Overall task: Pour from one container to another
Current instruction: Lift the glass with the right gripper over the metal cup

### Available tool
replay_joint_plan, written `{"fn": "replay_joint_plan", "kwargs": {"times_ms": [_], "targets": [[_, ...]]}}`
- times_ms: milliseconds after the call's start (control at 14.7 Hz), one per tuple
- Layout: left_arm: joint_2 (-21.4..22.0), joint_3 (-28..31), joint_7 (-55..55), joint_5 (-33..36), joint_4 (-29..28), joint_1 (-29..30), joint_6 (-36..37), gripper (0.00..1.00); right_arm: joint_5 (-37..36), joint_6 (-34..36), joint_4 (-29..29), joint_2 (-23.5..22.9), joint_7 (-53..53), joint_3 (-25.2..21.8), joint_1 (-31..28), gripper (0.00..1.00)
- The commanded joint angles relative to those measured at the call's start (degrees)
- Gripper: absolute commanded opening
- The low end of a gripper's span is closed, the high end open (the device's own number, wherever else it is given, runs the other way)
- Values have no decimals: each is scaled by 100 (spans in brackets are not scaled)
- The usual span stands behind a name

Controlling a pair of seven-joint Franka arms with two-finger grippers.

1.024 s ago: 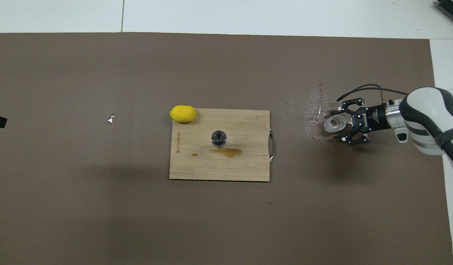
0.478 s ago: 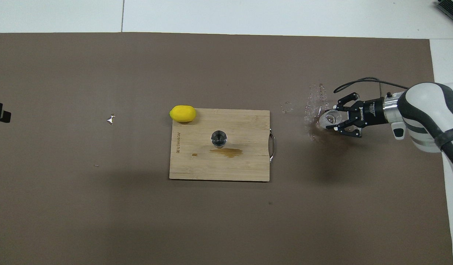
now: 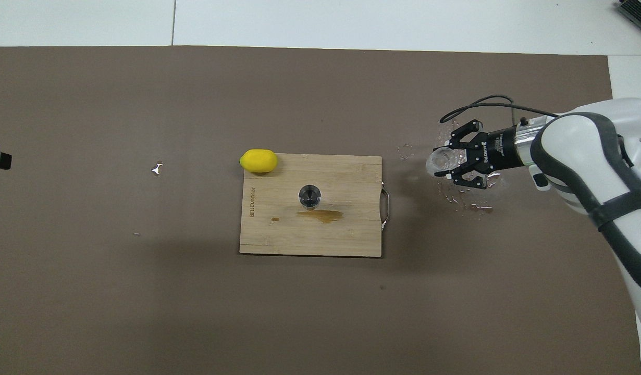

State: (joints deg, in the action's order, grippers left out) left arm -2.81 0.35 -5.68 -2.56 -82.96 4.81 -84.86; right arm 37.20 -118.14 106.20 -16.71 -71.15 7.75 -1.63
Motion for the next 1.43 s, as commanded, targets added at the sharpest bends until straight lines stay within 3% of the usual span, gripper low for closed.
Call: {"fn": "replay_joint_plan", "kwargs": {"times_ms": [0, 273, 546, 682, 955, 1365], "targets": [[193, 27, 410, 124, -159, -85, -101, 100, -415, -104, -196, 36, -136, -10, 451, 0], [202, 0, 699, 150, -142, -112, 82, 100, -590, -113, -468, 19, -284, -19, 926, 0], [341, -17, 735, 256, -141, -103, 356, 100, -1635, -139, -943, -95, -1663, 16, 1401, 0], [369, -9, 709, 256, -186, -103, 364, 100, -1777, -139, -996, -140, -1884, -19, 1752, 0], [421, -9, 656, 256, -300, -111, 259, 100, -2208, -52, -1391, -280, -2500, -10, 2017, 0], [580, -53, 718, 247, -687, -516, -180, 100, -3164, 177, -1392, -254, -2641, -10, 2439, 0]]}}
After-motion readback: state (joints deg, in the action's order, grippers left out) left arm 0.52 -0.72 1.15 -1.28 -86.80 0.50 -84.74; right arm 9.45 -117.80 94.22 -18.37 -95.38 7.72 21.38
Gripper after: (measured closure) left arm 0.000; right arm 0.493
